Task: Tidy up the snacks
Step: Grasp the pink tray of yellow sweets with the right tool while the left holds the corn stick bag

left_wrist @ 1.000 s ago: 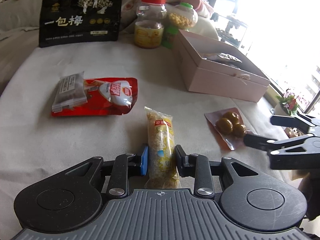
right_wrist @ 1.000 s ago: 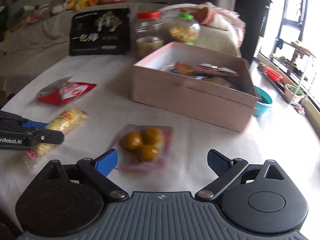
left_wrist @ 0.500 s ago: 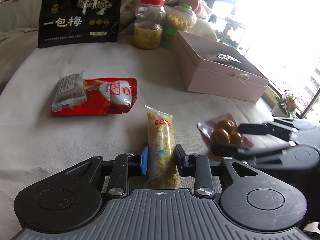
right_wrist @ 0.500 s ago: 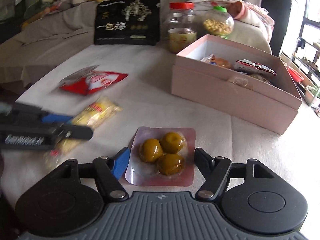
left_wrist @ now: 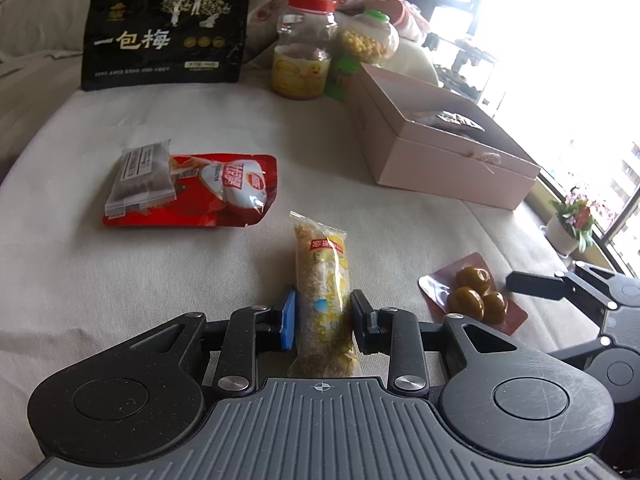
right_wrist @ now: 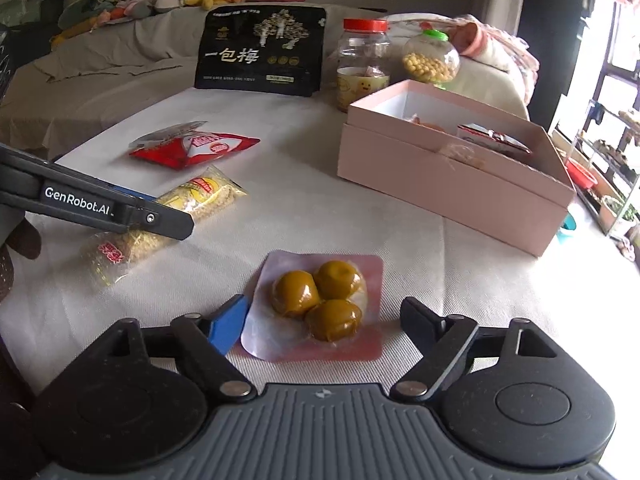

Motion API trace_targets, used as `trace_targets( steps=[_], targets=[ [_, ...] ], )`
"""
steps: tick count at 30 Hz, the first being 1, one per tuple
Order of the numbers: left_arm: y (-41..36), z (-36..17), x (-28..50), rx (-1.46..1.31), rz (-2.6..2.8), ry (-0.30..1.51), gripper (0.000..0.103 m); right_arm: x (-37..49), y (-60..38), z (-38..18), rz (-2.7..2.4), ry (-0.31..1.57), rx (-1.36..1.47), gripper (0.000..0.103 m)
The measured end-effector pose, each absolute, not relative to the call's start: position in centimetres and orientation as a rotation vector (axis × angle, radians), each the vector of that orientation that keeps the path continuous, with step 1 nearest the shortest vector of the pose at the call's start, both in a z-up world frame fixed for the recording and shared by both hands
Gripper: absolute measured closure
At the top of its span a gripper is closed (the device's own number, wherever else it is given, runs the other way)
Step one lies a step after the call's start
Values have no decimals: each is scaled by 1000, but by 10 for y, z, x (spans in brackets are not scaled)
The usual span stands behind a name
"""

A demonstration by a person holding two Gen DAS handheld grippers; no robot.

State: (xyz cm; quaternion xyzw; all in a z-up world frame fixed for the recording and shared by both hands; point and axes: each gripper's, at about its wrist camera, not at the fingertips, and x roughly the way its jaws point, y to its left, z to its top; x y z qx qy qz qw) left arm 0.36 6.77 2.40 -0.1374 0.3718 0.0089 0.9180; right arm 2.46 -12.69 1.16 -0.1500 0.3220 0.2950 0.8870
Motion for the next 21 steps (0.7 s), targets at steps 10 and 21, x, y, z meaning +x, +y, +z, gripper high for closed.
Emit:
trace_targets(
  steps=[10,21],
  targets=[
    [61,24,1,-238,30,753,70,19,-135,15,594,623,-272,21],
    [62,24,-1,-239,26,746,70,34,-121,14,629,664,-217,40]
  ],
)
